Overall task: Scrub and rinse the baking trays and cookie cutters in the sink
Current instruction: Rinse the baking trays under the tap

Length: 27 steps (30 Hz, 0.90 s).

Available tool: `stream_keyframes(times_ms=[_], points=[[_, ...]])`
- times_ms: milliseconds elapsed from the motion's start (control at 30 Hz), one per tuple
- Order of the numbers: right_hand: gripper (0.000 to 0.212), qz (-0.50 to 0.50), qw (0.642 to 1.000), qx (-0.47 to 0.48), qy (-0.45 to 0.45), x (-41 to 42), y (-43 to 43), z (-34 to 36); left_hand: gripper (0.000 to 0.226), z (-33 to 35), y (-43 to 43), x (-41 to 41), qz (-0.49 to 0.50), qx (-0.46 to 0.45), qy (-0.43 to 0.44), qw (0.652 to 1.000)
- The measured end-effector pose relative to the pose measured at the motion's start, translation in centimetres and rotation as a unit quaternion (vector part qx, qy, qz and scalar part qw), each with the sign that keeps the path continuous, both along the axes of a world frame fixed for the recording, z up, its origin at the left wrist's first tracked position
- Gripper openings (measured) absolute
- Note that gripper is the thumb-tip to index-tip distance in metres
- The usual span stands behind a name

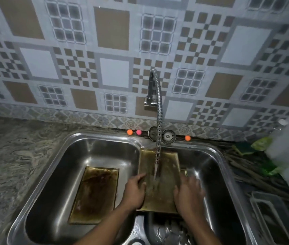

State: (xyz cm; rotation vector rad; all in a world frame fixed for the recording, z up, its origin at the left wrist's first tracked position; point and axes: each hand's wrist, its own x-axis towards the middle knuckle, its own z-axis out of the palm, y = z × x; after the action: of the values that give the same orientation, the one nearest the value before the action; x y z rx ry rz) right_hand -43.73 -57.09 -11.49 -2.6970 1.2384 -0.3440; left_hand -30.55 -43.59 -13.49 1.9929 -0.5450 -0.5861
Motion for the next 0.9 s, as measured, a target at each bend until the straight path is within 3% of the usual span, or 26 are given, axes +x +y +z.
stream_keyframes(times_ms=[67,133,300,367,467,533,567,667,767,900], points=[[0.045,0.078,0.995,-0.054,0.017,0.5,0.4,-0.9,0.042,0.1,-0.2,-0.5,-0.007,0.006,-0.002,1.000],[0.027,0.136,0.991,-0.015,0.012,1.7,0.6,-1.8,0.045,0.3,-0.4,-0.8,-0.009,-0.002,-0.008,1.000],[0.043,0.025,0.996,0.083,0.016,5.8,-2.4,-2.0,0.046,0.6,-0.5,-1.8,-0.052,-0.002,-0.006,0.999],[0.049,0.025,0.994,0.104,0.031,7.9,-3.0,-1.6,0.045,0.9,-0.5,-2.0,-0.055,-0.005,-0.008,0.998],[0.048,0.178,0.971,0.159,0.003,9.7,-1.6,-1.8,0.041,1.2,-0.4,-0.8,-0.031,-0.016,-0.001,0.999],[0.048,0.312,0.939,0.143,-0.004,9.3,-0.8,-2.1,0.041,1.0,0.0,0.0,-0.021,-0.023,0.000,0.999],[0.048,0.331,0.934,0.131,-0.011,8.9,-1.1,-2.4,0.041,1.0,0.1,0.1,-0.018,-0.030,0.002,0.999],[0.047,0.210,0.969,0.122,-0.036,8.6,-3.2,-3.3,0.034,0.5,-0.3,-0.3,-0.042,-0.054,0.020,0.997],[0.052,0.113,0.988,0.109,0.007,9.0,-3.1,-1.9,0.030,-0.2,-1.5,-0.8,-0.057,-0.062,0.010,0.996],[0.053,0.255,0.954,0.146,0.057,9.1,0.0,-0.5,0.027,0.9,-2.8,-0.5,0.001,-0.089,0.022,0.996]])
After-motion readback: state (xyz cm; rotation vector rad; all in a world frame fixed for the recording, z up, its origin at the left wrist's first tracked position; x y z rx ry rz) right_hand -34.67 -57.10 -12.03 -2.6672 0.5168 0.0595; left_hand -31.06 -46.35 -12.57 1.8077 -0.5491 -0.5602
